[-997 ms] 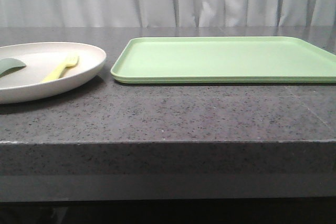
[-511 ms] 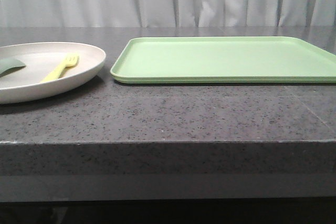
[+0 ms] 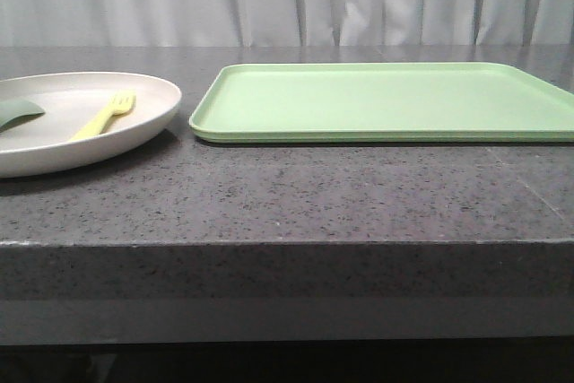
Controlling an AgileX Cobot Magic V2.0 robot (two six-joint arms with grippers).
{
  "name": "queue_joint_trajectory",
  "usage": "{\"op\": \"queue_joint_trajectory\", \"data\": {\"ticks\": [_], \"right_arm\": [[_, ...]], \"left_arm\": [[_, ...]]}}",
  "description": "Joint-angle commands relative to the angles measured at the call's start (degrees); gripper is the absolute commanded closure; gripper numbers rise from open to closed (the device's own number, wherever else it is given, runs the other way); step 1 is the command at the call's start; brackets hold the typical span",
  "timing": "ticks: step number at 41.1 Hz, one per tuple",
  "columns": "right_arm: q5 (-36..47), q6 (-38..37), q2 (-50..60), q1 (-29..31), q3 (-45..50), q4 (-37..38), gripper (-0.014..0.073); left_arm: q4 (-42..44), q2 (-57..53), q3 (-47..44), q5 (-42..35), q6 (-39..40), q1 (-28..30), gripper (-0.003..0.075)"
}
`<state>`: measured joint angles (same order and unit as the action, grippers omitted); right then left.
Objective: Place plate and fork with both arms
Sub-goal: 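Lower the left gripper onto the cream plate rim and grasp it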
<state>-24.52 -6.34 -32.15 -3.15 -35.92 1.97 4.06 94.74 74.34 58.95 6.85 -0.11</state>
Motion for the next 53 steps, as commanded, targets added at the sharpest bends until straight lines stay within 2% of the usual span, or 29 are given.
{"op": "queue_joint_trajectory", "data": {"ticks": [1,5,11,20,29,53], "right_arm": [[4.3,0.2,-0.4,0.1,-2.2,0.1,-0.0008],[4.3,0.2,-0.4,0.1,-2.2,0.1,-0.0008],[4.3,0.2,-0.4,0.1,-2.2,0.1,-0.0008],[4.3,0.2,-0.4,0.1,-2.2,0.1,-0.0008],[4.3,0.2,-0.4,0.1,-2.2,0.1,-0.0008],[4.4,0.2,-0.4,0.1,-2.2,0.1,-0.0008]], "left_arm": [[0.2,-1.8,1.8,-1.4,0.6,0.1,0.0323],[0.1,-1.8,1.8,-1.2,0.6,0.1,0.0373],[-0.1,-1.8,1.8,-1.2,0.6,0.1,0.0495],[-1.3,-1.8,1.8,-1.4,0.5,0.1,0.0738],[-4.1,-1.8,1.8,-1.0,-2.7,1.2,0.0738],[-35.8,-3.1,1.8,-0.9,-21.3,13.2,0.0738]]}}
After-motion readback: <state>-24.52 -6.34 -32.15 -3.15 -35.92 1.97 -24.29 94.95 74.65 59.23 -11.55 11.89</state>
